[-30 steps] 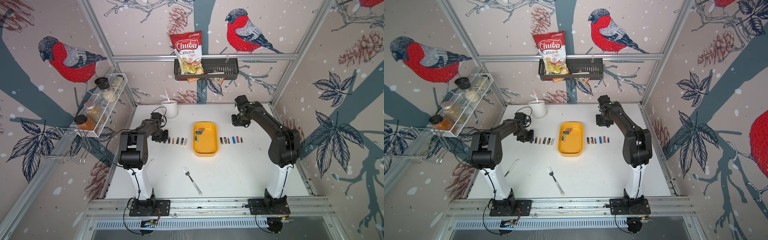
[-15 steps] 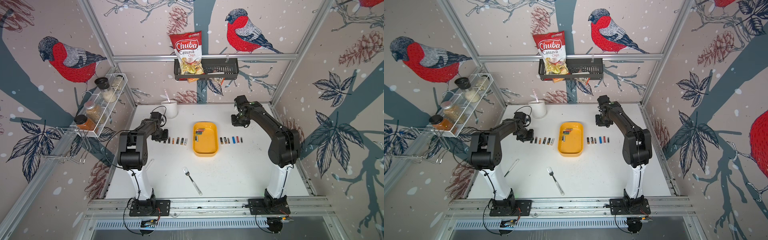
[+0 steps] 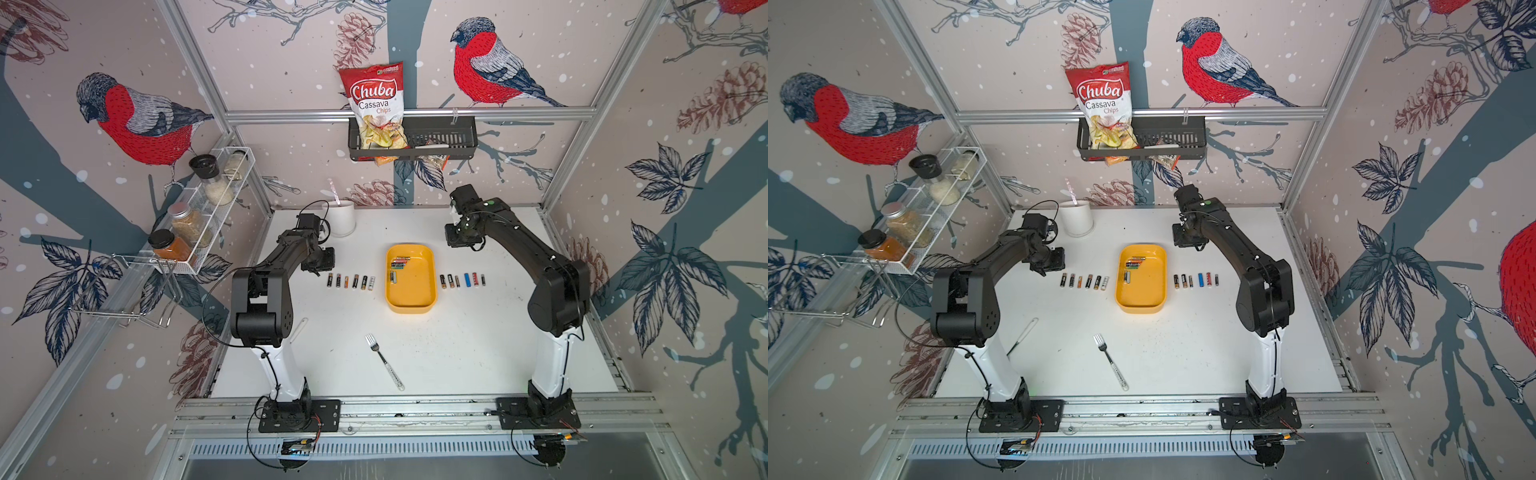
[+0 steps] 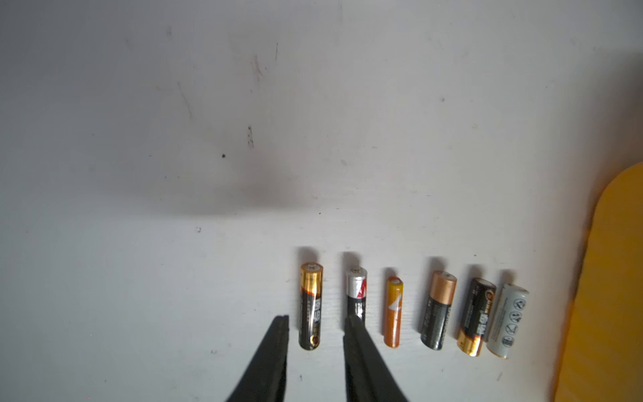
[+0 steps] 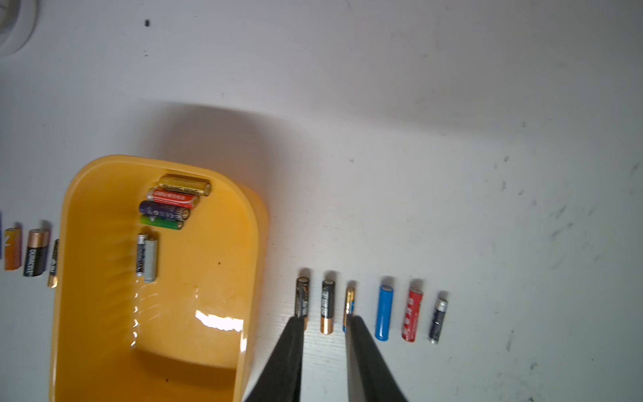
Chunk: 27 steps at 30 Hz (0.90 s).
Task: Take the batteries out of the storage box
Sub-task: Place the battery at the center of the board, then adjust the battery in the storage box.
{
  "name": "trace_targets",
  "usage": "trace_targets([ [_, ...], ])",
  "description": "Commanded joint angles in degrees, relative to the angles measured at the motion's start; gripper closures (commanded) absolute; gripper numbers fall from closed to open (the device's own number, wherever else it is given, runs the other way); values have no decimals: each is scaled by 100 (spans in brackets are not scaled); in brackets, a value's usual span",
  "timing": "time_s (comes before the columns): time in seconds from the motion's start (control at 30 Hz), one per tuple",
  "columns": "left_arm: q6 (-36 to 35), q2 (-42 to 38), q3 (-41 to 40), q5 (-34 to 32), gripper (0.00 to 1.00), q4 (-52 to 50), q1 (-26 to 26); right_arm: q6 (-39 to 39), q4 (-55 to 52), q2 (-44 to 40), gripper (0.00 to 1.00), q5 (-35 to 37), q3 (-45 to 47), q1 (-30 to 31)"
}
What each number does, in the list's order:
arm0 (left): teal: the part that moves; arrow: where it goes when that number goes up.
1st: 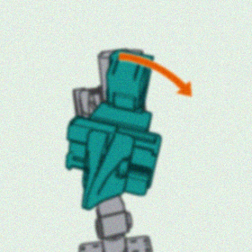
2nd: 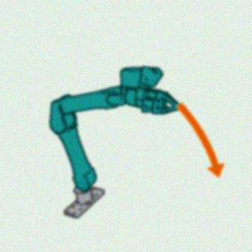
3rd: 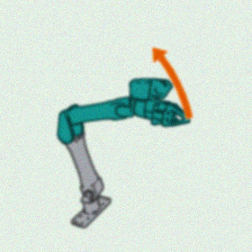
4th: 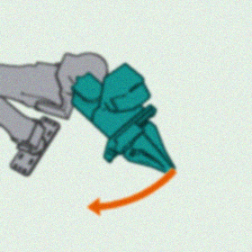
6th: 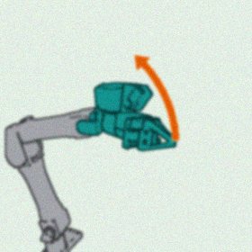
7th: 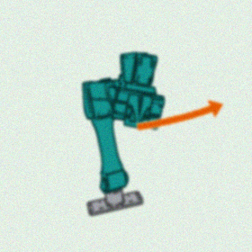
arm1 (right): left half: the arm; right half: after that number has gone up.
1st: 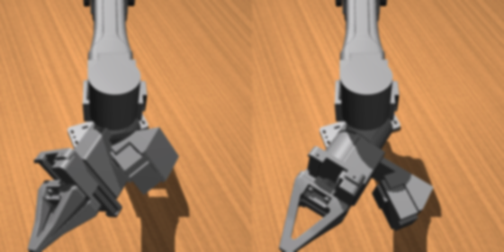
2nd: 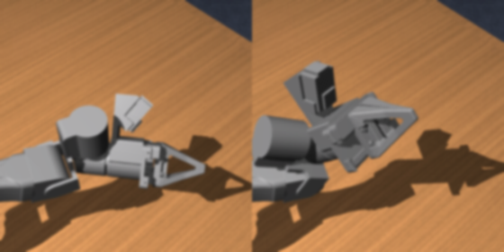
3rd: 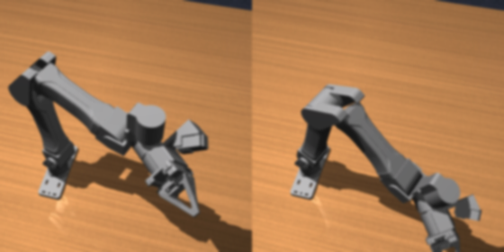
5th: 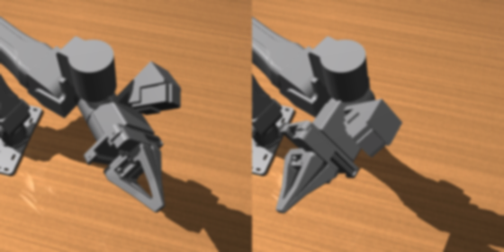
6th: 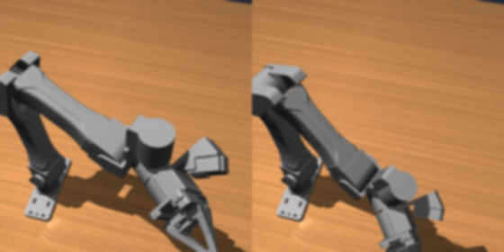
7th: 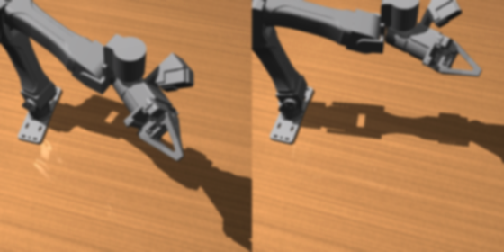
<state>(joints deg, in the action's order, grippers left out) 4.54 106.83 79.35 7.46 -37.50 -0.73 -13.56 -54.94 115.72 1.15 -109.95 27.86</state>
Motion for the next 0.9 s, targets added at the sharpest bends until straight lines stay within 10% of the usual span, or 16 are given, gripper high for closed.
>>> trace_targets([
  [0.0, 99, -82, 119, -10, 68, -203, -45, -206, -147, 163, 72, -87, -274, 256],
  [0.87, 439, -373, -69, 25, 68, -153, -593, -489, 146, 2165, 72, -255, -1569, 1485],
])
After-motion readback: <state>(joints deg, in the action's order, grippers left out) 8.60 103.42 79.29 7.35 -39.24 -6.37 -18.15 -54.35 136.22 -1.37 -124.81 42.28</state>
